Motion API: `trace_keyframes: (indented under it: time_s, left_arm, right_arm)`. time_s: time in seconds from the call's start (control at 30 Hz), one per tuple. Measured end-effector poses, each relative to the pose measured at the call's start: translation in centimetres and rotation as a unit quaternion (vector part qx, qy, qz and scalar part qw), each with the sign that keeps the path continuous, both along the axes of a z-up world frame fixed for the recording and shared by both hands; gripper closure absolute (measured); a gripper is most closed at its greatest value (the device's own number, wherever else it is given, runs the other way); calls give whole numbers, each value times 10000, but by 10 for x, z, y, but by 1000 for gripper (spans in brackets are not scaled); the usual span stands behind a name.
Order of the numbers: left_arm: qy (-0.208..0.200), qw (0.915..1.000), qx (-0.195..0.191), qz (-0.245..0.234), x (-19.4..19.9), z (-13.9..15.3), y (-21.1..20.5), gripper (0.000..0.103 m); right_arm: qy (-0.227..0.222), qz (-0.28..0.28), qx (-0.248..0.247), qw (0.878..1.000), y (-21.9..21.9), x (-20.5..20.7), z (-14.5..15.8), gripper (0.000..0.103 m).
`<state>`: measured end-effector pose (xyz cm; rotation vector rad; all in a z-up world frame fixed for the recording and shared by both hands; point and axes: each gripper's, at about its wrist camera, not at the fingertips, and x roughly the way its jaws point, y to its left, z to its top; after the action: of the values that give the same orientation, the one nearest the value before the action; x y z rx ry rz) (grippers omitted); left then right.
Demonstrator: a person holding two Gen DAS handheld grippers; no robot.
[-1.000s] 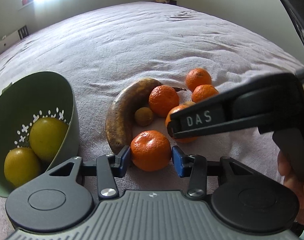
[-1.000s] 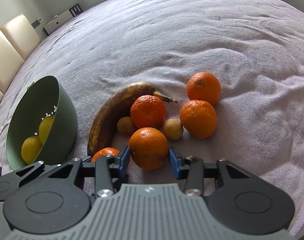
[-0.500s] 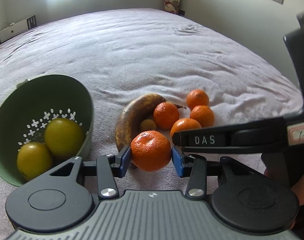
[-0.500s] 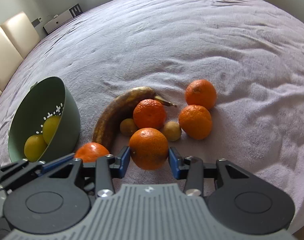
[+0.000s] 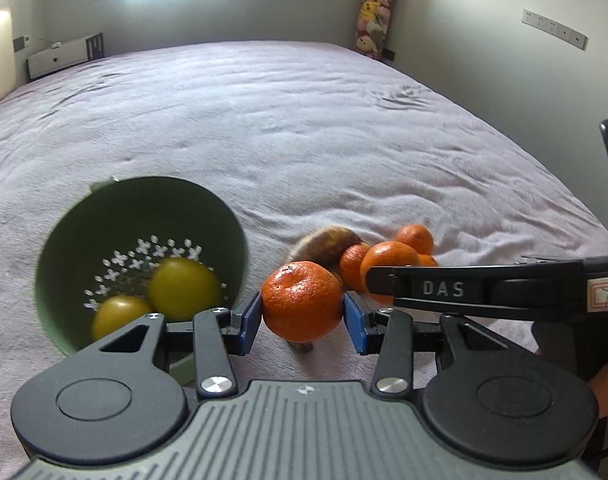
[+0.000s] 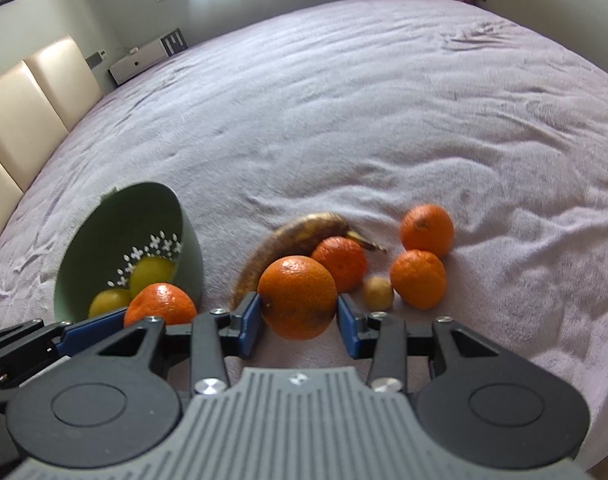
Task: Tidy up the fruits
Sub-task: 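Carry both mandarins over the green colander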
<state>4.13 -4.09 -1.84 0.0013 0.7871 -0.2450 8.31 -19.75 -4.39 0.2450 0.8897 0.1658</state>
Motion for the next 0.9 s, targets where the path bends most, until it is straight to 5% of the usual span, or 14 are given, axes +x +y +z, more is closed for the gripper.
trace_keyframes:
  time_s: [0.43,0.9]
  left_arm:
    - [-166,9973,-145,696,3,17,47,53]
    - [101,9893,-338,1419,21,16,101,53]
  right_arm:
    - [-260,329,-80,9991,36,-2,19,64]
    - [-659,1247,-587,9883,97,2,22,64]
